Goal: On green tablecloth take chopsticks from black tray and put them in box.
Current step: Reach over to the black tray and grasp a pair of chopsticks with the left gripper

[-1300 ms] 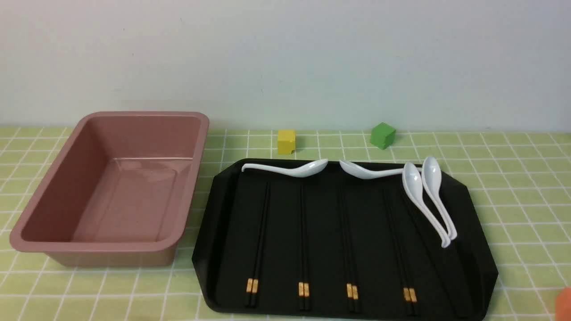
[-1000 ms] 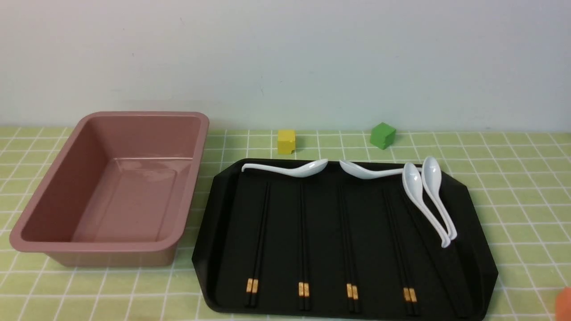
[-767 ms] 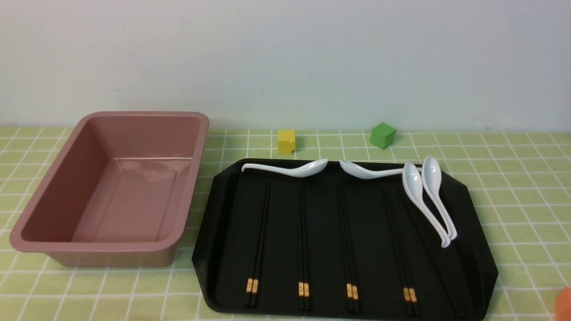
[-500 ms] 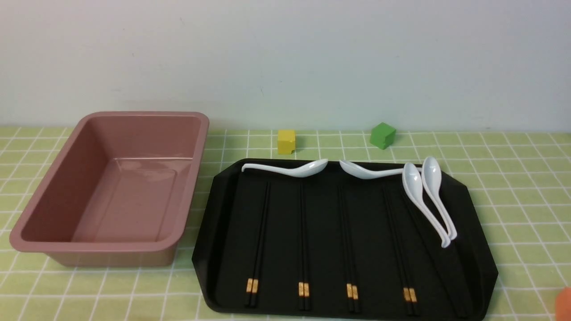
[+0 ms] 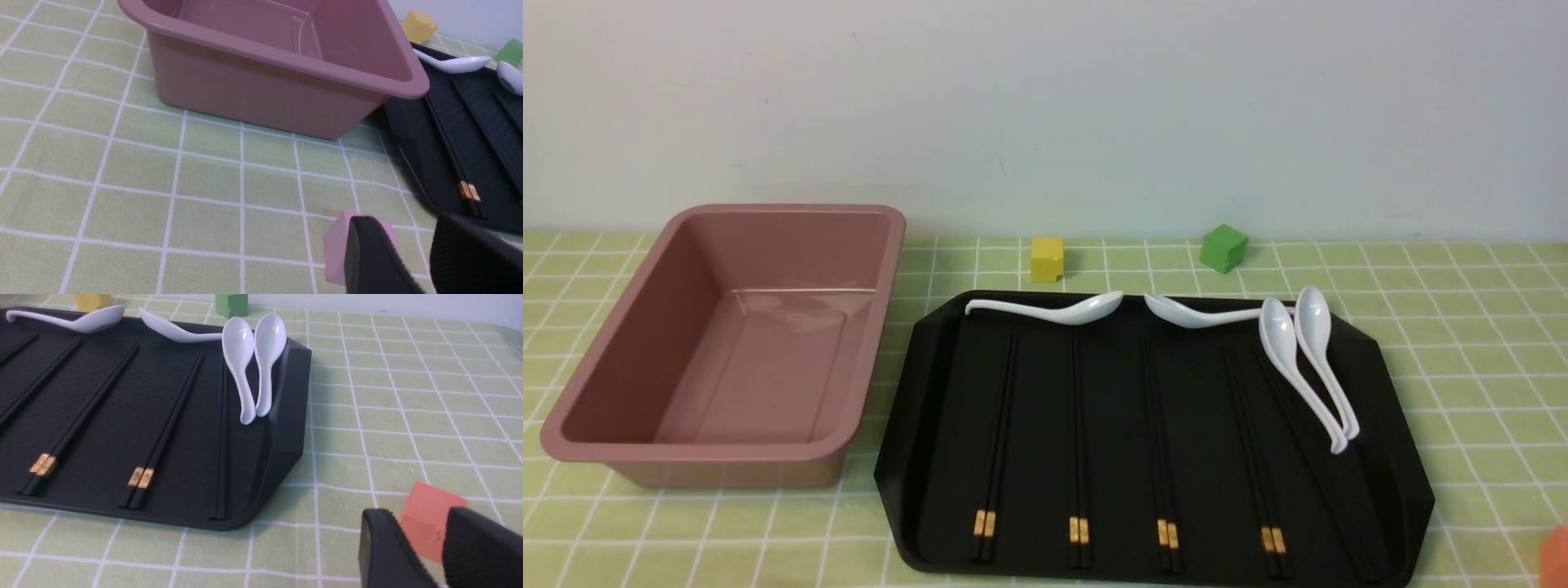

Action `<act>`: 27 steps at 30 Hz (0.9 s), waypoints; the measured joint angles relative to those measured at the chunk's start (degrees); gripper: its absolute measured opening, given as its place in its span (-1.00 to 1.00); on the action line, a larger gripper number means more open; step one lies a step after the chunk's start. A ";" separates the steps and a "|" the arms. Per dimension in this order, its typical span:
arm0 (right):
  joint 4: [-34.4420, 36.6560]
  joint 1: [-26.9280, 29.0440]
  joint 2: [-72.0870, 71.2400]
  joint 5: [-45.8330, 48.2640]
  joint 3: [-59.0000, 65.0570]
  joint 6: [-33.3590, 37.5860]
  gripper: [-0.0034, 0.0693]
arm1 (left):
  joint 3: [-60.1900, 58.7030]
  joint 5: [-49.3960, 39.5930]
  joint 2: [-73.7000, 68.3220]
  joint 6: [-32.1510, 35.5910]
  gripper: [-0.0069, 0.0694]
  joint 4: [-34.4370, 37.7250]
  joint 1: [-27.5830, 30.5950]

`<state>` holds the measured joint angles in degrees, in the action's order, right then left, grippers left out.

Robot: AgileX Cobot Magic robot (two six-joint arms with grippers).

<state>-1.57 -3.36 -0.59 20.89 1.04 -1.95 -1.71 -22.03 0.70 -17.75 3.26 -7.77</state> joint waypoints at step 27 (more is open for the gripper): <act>0.00 0.00 0.00 0.00 0.00 0.00 -0.25 | 0.00 5.28 0.00 -26.65 -0.19 39.89 0.00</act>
<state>-1.57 -3.36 -0.59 20.89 1.04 -1.95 -1.71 -16.75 0.70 -44.40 43.15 -7.77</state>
